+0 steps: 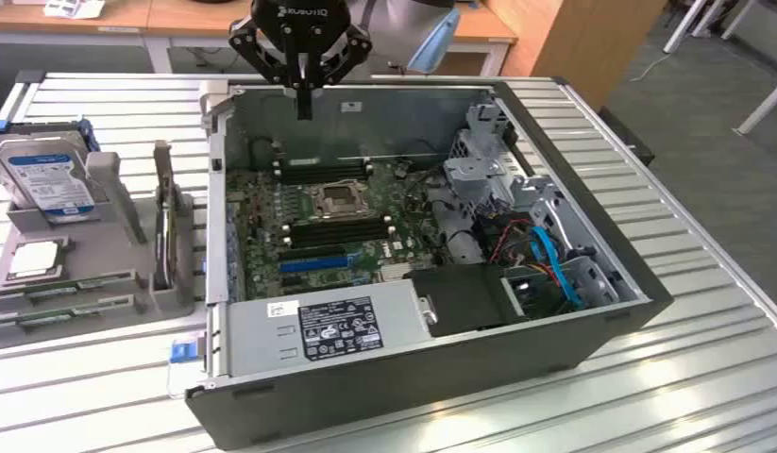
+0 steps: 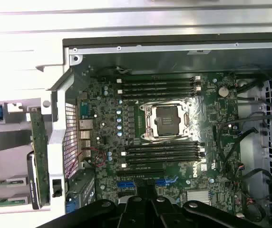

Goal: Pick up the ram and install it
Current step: 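Reach for the ram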

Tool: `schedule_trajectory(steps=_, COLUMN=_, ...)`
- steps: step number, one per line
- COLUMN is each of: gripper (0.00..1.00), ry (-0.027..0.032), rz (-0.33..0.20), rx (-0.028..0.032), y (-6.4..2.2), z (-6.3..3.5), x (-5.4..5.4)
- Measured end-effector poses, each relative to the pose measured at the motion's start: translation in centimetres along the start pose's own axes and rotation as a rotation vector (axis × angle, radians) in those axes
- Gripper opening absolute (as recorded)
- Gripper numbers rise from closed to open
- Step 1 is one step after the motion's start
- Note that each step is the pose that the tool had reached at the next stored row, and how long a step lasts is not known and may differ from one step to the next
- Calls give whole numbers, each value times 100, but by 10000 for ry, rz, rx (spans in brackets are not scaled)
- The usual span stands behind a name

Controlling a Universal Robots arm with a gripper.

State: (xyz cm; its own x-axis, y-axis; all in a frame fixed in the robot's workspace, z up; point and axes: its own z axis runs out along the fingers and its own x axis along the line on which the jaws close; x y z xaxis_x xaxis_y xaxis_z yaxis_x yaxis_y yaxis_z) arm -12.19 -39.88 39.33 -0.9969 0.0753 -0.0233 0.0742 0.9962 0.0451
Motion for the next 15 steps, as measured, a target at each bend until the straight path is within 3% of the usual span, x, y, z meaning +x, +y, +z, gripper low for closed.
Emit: schedule_trajectory(steps=15, gripper=10, ry=0, rz=1, rx=1, y=-2, z=-1, x=23)
